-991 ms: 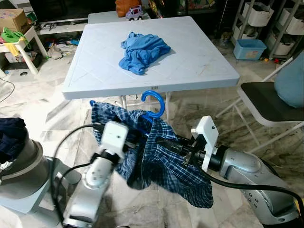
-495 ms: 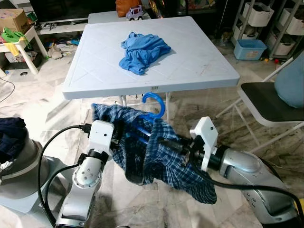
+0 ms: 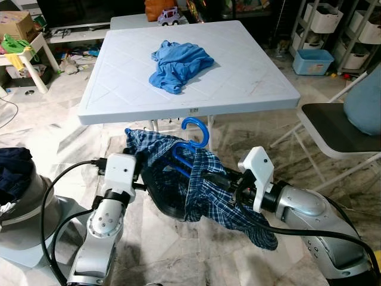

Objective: Hang hanger

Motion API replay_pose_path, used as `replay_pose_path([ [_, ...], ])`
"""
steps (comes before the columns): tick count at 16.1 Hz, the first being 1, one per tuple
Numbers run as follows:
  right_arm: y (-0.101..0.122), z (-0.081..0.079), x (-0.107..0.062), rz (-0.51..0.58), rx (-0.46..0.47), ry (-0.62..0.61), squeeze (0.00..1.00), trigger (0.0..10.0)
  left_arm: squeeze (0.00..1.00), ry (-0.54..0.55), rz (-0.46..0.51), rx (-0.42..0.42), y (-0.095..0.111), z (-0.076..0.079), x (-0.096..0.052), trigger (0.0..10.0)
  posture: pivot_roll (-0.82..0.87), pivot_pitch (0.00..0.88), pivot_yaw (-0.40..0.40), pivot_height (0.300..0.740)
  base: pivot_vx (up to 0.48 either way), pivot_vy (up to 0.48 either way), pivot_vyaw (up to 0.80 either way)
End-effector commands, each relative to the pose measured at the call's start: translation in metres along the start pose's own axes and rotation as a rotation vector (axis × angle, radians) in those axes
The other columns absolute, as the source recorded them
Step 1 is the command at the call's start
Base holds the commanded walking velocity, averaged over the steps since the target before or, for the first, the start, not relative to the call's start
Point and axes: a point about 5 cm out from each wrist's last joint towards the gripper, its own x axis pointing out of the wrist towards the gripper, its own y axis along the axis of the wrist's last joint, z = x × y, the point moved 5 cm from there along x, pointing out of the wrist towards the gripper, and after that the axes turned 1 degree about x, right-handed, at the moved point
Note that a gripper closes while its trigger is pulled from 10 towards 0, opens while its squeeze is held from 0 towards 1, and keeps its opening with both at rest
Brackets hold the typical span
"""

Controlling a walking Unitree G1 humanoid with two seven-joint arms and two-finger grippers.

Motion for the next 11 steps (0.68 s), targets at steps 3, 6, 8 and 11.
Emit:
replay_pose_path([
  [3, 0.005, -0.005, -0.002, 0.021, -0.01, 0.025, 0.0, 10.0, 0.0, 0.045, -0.03, 0.008, -0.007, -0.011, 0.0, 0.0, -0.07, 0.069, 0.024, 0.74, 0.0, 0.0, 0.0],
  [6, 0.003, -0.007, -0.003, 0.019, -0.005, 0.04, 0.0, 10.0, 0.0, 0.074, -0.033, 0.011, -0.009, -0.017, 0.0, 0.0, -0.07, 0.069, 0.022, 0.74, 0.0, 0.0, 0.0],
  [8, 0.001, -0.008, -0.004, 0.012, -0.002, 0.048, 0.0, 10.0, 0.0, 0.094, -0.03, 0.021, -0.008, -0.021, 0.0, 0.0, -0.07, 0.07, 0.021, 0.74, 0.0, 0.0, 0.0],
  [11, -0.006, -0.004, -0.012, -0.019, -0.004, 0.056, 0.0, 10.0, 0.0, 0.145, -0.039, 0.05, -0.009, -0.031, -0.001, 0.0, -0.07, 0.07, 0.02, 0.74, 0.0, 0.0, 0.0],
])
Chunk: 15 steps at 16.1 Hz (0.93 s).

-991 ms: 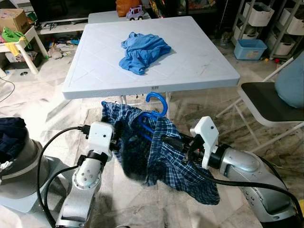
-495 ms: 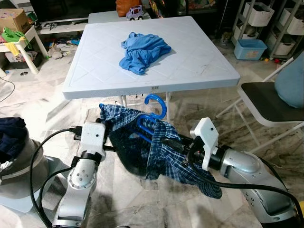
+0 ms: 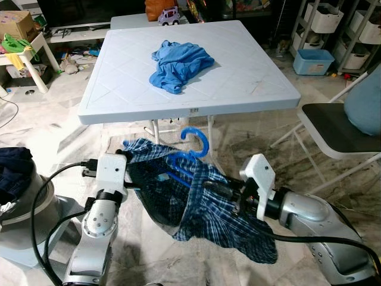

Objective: Hang hanger

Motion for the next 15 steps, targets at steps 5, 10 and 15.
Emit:
replay_pose_path([
  [5, -0.011, 0.02, -0.028, -0.106, -0.145, 0.011, 0.0, 10.0, 0.0, 0.098, -0.019, 0.029, -0.002, -0.023, 0.003, 0.0, -0.08, 0.076, 0.02, 0.74, 0.0, 0.0, 0.0],
  [10, -0.015, 0.058, -0.051, -0.239, -0.348, -0.046, 0.0, 10.0, 0.0, 0.101, -0.02, 0.021, -0.002, -0.024, 0.003, 0.0, -0.08, 0.077, 0.019, 0.74, 0.0, 0.0, 0.0],
  [15, 0.005, 0.068, -0.105, -0.318, -0.293, 0.118, 0.0, 10.0, 0.0, 0.099, -0.043, 0.025, -0.009, -0.028, 0.001, 0.0, -0.09, 0.076, 0.023, 0.74, 0.0, 0.0, 0.0],
])
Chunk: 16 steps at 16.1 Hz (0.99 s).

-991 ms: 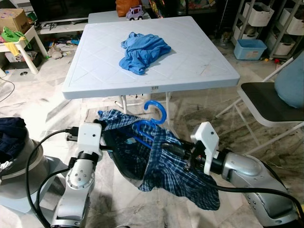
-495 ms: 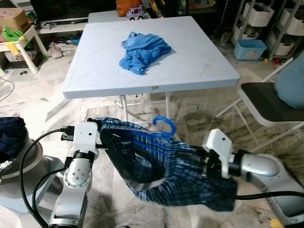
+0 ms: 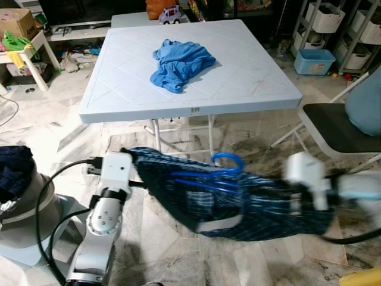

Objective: Hang hanger

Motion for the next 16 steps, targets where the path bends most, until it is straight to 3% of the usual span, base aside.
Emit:
replay_pose_path([
  [1, -0.008, 0.009, -0.029, -0.061, 0.032, -0.034, 0.0, 10.0, 0.0, 0.154, -0.066, 0.017, -0.016, -0.043, -0.003, 0.0, -0.09, 0.076, 0.023, 0.74, 0.0, 0.0, 0.0],
  [2, -0.002, 0.011, -0.044, -0.051, 0.06, -0.008, 0.0, 10.0, 0.0, 0.146, -0.07, 0.013, -0.017, -0.041, -0.002, 0.0, -0.1, 0.078, 0.028, 0.74, 0.0, 0.0, 0.0],
  [6, 0.024, 0.006, -0.062, 0.078, 0.133, 0.083, 0.0, 10.0, 0.0, 0.086, -0.086, -0.019, -0.021, -0.027, -0.001, 0.0, -0.11, 0.081, 0.035, 0.74, 0.0, 0.0, 0.0],
  [9, 0.038, 0.015, -0.062, 0.208, 0.191, 0.046, 0.0, 10.0, 0.0, 0.023, -0.1, -0.051, -0.024, -0.014, -0.003, 0.0, -0.1, 0.083, 0.034, 0.74, 0.0, 0.0, 0.0],
  [12, 0.041, 0.024, -0.058, 0.255, 0.203, -0.006, 0.0, 10.0, 0.0, -0.014, -0.103, -0.083, -0.024, -0.004, -0.006, 0.0, -0.1, 0.083, 0.033, 0.74, 0.0, 0.0, 0.0],
  [13, 0.044, 0.033, -0.051, 0.287, 0.197, -0.069, 0.0, 10.0, 0.0, -0.048, -0.095, -0.102, -0.022, 0.005, -0.008, 1.3, -0.09, 0.083, 0.031, 0.74, 0.0, 0.0, 0.0],
  [14, 0.05, 0.037, -0.047, 0.337, 0.222, -0.093, 0.0, 10.0, 0.0, -0.068, -0.096, -0.117, -0.022, 0.011, -0.008, 1.1, -0.09, 0.083, 0.03, 0.74, 0.0, 0.0, 0.0],
  [15, 0.055, 0.037, -0.041, 0.391, 0.263, -0.097, 0.0, 10.0, 0.0, -0.087, -0.101, -0.131, -0.022, 0.018, -0.01, 1.7, -0.09, 0.083, 0.03, 0.74, 0.0, 0.0, 0.0],
  [16, 0.056, 0.035, -0.034, 0.414, 0.277, -0.102, 0.0, 10.0, 0.0, -0.121, -0.102, -0.15, -0.022, 0.025, -0.011, 0.2, -0.09, 0.081, 0.029, 0.74, 0.0, 0.0, 0.0],
])
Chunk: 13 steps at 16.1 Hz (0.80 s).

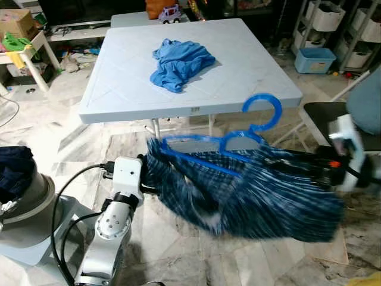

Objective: Hang hanger

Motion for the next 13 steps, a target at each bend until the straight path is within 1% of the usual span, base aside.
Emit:
replay_pose_path([
  [1, 0.023, 0.005, -0.003, 0.092, -0.072, -0.072, 0.0, 10.0, 0.0, -0.011, -0.053, -0.014, -0.013, -0.001, -0.004, 0.0, -0.09, 0.081, 0.029, 0.74, 0.0, 0.0, 0.0],
  [2, 0.022, 0.007, 0.003, 0.124, -0.033, -0.09, 0.0, 10.0, 0.0, -0.03, -0.052, -0.022, -0.012, 0.003, -0.004, 0.0, -0.09, 0.08, 0.027, 0.74, 0.0, 0.0, 0.0],
  [3, 0.017, 0.0, 0.008, 0.121, -0.016, -0.061, 0.0, 10.0, 0.0, -0.043, -0.049, -0.015, -0.011, 0.006, -0.003, 0.0, -0.09, 0.079, 0.026, 0.74, 0.0, 0.0, 0.0],
  [4, 0.012, -0.006, 0.011, 0.098, -0.028, -0.042, 0.0, 10.0, 0.0, -0.046, -0.048, -0.002, -0.01, 0.006, -0.003, 0.0, -0.09, 0.079, 0.026, 0.74, 0.0, 0.0, 0.0],
  [6, 0.011, -0.002, 0.014, 0.107, -0.013, -0.067, 0.0, 10.0, 0.0, -0.042, -0.053, -0.003, -0.012, 0.004, -0.004, 0.0, -0.09, 0.078, 0.025, 0.74, 0.0, 0.0, 0.0],
  [7, 0.01, -0.005, 0.017, 0.091, -0.024, -0.056, 0.0, 10.0, 0.0, -0.029, -0.06, 0.005, -0.013, 0.002, -0.004, 0.0, -0.09, 0.078, 0.025, 0.74, 0.0, 0.0, 0.0],
  [8, 0.008, -0.005, 0.018, 0.079, -0.031, -0.052, 0.0, 10.0, 0.0, 0.001, -0.069, 0.031, -0.015, -0.003, -0.003, 1.2, -0.09, 0.078, 0.025, 0.74, 0.0, 0.0, 0.0],
  [9, 0.006, -0.004, 0.018, 0.066, -0.037, -0.056, 0.0, 10.0, 0.0, 0.048, -0.083, 0.066, -0.017, -0.012, -0.003, 10.0, -0.09, 0.078, 0.022, 0.74, 0.0, 0.0, 0.0],
  [10, 0.004, -0.003, 0.018, 0.056, -0.048, -0.065, 0.0, 10.0, 1.0, 0.078, -0.082, 0.061, -0.017, -0.019, -0.004, 10.0, -0.09, 0.078, 0.022, 0.74, 0.0, 0.0, 0.0],
  [11, 0.003, -0.002, 0.018, 0.049, -0.055, -0.073, 0.0, 10.0, 1.0, 0.109, -0.078, 0.071, -0.016, -0.027, -0.005, 10.0, -0.09, 0.078, 0.022, 0.74, 0.0, 0.0, 0.0],
  [12, 0.002, -0.002, 0.019, 0.049, -0.056, -0.076, 0.0, 10.0, 1.0, 0.122, -0.076, 0.084, -0.016, -0.029, -0.006, 10.0, -0.09, 0.078, 0.022, 0.74, 0.0, 0.0, 0.0],
  [13, 0.001, -0.002, 0.02, 0.044, -0.062, -0.082, 0.0, 10.0, 1.0, 0.154, -0.058, 0.139, -0.012, -0.036, -0.006, 10.0, -0.09, 0.078, 0.022, 0.74, 0.0, 0.0, 0.0],
])
